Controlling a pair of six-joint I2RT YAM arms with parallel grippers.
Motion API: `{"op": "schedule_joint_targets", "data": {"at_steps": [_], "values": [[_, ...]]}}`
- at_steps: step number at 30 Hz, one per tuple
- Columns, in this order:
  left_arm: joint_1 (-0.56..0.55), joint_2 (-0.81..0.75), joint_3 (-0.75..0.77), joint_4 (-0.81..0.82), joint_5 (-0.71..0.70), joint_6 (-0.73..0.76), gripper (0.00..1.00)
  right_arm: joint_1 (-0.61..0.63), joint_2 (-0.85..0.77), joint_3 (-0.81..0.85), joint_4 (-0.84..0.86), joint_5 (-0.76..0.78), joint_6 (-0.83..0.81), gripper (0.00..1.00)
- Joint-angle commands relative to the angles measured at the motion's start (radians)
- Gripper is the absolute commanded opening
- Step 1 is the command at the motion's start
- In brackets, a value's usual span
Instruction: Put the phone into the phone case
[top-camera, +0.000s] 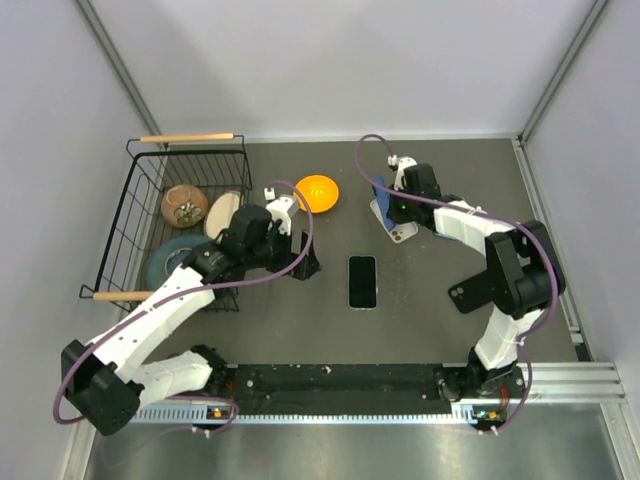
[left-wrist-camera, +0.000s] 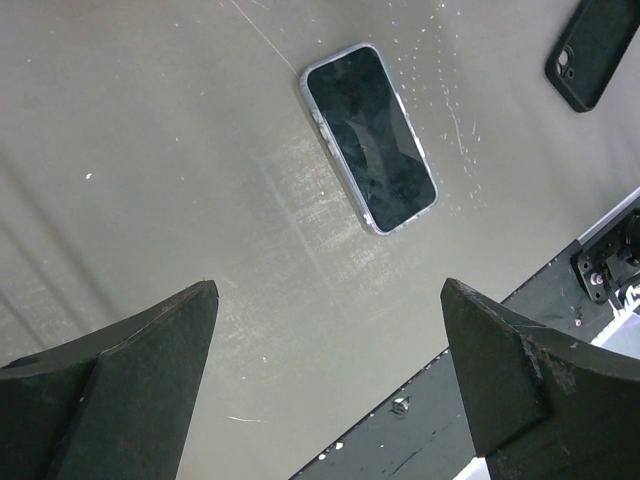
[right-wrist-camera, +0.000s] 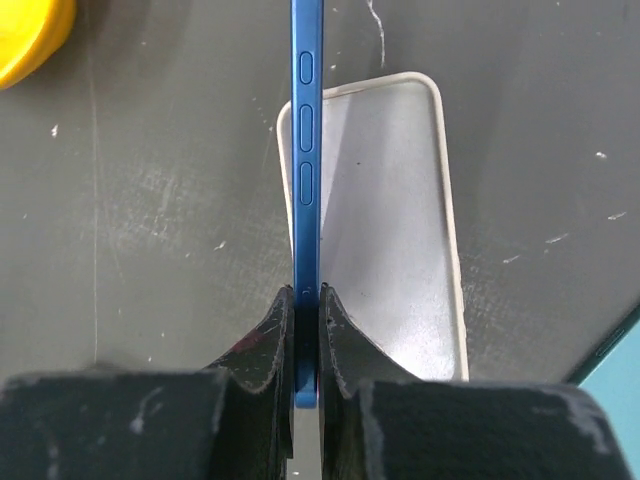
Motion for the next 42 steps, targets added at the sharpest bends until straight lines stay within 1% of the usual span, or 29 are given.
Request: {"op": "schedule_joint_targets", "data": {"at_steps": [1,2,4,8,9,11,12,13,15,17,19,22,23,26,31,32,33,34,36,37,39,41,42], "values": [[0.001,-0.033,0.016,0.013,-0.018,0.014,0.99,0.010,-0.089,-0.121,0.116,-0.235,0.036,0.00],[-0.001,-0.032,0.015,0.013,-0.018,0.014,0.99,0.010,-0.106,-0.168,0.142,-0.254,0.039,0.00],[-0.001,-0.030,0.015,0.013,-0.018,0.013,0.97,0.011,-0.146,-0.212,0.176,-0.285,0.044,0.00],[-0.001,-0.021,0.016,0.015,-0.012,0.011,0.92,0.011,-0.207,-0.319,0.198,-0.288,0.059,0.00],[-0.001,-0.019,0.018,0.015,-0.015,0.013,0.89,0.010,-0.222,-0.331,0.179,-0.280,0.072,0.00],[-0.001,-0.009,0.027,0.013,-0.032,0.014,0.87,0.011,-0.276,-0.359,0.153,-0.217,0.085,0.00],[0.001,-0.003,0.033,0.009,-0.038,0.014,0.86,0.010,-0.294,-0.368,0.100,-0.184,0.110,0.00],[0.001,0.008,0.039,0.003,-0.042,0.013,0.85,0.011,-0.323,-0.377,0.077,-0.112,0.125,0.00],[0.001,0.019,0.053,0.004,-0.049,0.008,0.84,0.011,-0.343,-0.394,0.003,-0.067,0.158,0.00],[-0.001,0.045,0.076,0.004,-0.058,0.008,0.81,0.010,-0.382,-0.430,-0.012,-0.084,0.165,0.00],[0.001,0.077,0.110,0.004,-0.084,0.016,0.77,0.011,-0.417,-0.469,-0.040,-0.061,0.181,0.00],[-0.001,0.137,0.183,-0.002,-0.087,0.054,0.74,0.011,-0.503,-0.488,-0.092,-0.042,0.193,0.00],[-0.002,0.151,0.203,-0.005,-0.090,0.066,0.73,0.011,-0.558,-0.489,-0.104,-0.041,0.196,0.00],[-0.005,0.218,0.289,-0.005,-0.118,0.118,0.72,0.011,-0.623,-0.476,-0.150,-0.042,0.199,0.00],[-0.047,0.410,0.465,0.001,-0.145,0.229,0.71,0.011,-0.762,-0.477,-0.170,-0.071,0.246,0.00],[-0.054,0.439,0.488,0.005,-0.139,0.247,0.71,0.011,-0.791,-0.483,-0.178,-0.067,0.271,0.00],[-0.068,0.502,0.513,0.007,-0.116,0.275,0.71,0.011,-0.819,-0.491,-0.178,-0.041,0.286,0.00],[-0.074,0.529,0.559,0.007,-0.110,0.284,0.71,0.010,-0.883,-0.514,-0.180,-0.015,0.302,0.00],[-0.094,0.606,0.601,0.012,-0.111,0.316,0.70,0.010,-0.952,-0.551,-0.190,0.054,0.340,0.00],[-0.102,0.628,0.623,0.033,-0.127,0.330,0.70,0.011,-1.027,-0.586,-0.195,0.062,0.349,0.00],[-0.119,0.697,0.644,0.055,-0.142,0.365,0.70,0.010,-1.090,-0.611,-0.225,0.060,0.363,0.00],[-0.120,0.746,0.671,0.084,-0.119,0.361,0.70,0.010,-1.170,-0.627,-0.253,0.062,0.384,0.00],[-0.120,0.799,0.683,0.090,-0.104,0.355,0.70,0.010,-1.192,-0.632,-0.269,0.060,0.392,0.00]]}}
